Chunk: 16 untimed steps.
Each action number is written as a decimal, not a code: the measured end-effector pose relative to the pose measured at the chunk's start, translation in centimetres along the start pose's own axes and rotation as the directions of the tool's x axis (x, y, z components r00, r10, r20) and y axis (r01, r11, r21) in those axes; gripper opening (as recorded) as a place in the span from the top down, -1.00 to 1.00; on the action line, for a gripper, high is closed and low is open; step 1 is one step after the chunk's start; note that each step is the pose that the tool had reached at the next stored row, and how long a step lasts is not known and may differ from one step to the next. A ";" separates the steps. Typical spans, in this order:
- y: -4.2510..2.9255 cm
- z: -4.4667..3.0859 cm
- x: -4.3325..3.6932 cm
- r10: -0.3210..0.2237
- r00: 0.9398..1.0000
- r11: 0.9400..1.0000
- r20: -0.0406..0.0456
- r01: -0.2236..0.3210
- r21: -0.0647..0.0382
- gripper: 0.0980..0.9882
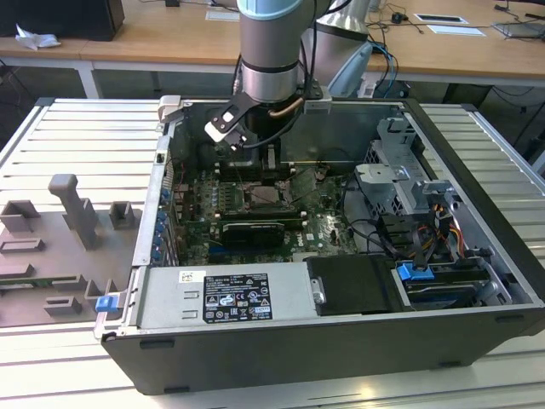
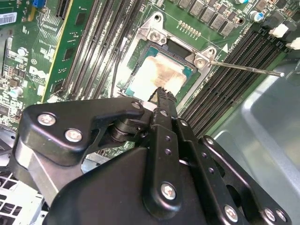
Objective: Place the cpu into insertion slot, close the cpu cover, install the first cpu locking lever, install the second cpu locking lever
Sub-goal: 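Close the cpu cover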
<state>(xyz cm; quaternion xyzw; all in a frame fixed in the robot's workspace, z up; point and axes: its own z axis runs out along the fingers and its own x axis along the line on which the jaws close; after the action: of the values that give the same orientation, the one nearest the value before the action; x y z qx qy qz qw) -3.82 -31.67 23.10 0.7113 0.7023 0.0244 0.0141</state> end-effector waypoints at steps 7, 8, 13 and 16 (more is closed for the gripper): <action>0.21 -0.56 0.01 0.000 1.000 1.000 0.000 0.000 0.000 0.98; 0.22 -0.85 0.01 0.000 1.000 1.000 0.000 0.000 0.000 0.98; 0.47 -1.18 0.02 0.000 1.000 1.000 0.000 0.000 0.000 0.98; 0.71 -1.19 0.02 0.000 1.000 1.000 0.000 0.000 0.000 0.98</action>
<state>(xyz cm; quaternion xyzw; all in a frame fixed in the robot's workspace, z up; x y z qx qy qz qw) -3.18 -31.67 24.33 0.7113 0.7023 0.0243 0.0141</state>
